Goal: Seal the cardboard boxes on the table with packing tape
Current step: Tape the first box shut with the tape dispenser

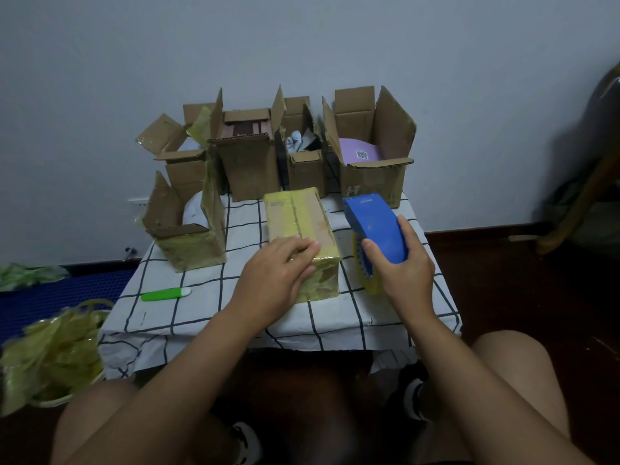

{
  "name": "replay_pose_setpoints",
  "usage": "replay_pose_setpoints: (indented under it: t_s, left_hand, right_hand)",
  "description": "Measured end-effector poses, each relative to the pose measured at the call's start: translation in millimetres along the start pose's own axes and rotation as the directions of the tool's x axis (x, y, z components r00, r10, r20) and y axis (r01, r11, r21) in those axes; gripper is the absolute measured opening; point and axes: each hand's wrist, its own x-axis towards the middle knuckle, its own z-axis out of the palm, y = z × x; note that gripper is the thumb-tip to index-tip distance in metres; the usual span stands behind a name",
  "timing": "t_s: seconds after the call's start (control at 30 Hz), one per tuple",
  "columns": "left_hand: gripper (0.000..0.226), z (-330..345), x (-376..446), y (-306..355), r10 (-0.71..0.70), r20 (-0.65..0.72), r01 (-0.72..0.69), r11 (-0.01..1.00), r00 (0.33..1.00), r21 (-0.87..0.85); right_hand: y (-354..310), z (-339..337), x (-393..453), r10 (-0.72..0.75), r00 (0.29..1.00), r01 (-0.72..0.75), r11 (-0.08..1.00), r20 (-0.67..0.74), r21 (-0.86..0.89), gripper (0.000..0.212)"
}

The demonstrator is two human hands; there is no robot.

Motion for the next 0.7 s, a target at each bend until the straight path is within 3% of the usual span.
replay_pose_setpoints:
  t_s: [0.17, 0.4, 0.7]
  left_hand:
    - [0.045, -6, -2, 1, -0.093, 0.018, 0.094, 0.984, 0.996, -0.149]
    - [0.039, 1, -7, 3, -0.189, -0.021, 0.182, 0.966, 0.982, -0.185]
    - [0.037, 6, 3, 22, -0.326, -0.191, 0.318, 0.945, 0.926, -0.072]
  right_hand:
    - [1, 1, 1, -0.008, 1.0, 0.008, 1.0, -0.004, -0.013, 0.071]
    - [3, 1, 1, -0.015, 1.0, 0.015, 1.0, -0.004, -0.006, 0.071]
    - [4, 2, 2, -0.018, 1.0, 0.018, 1.0, -0.001, 0.01, 0.068]
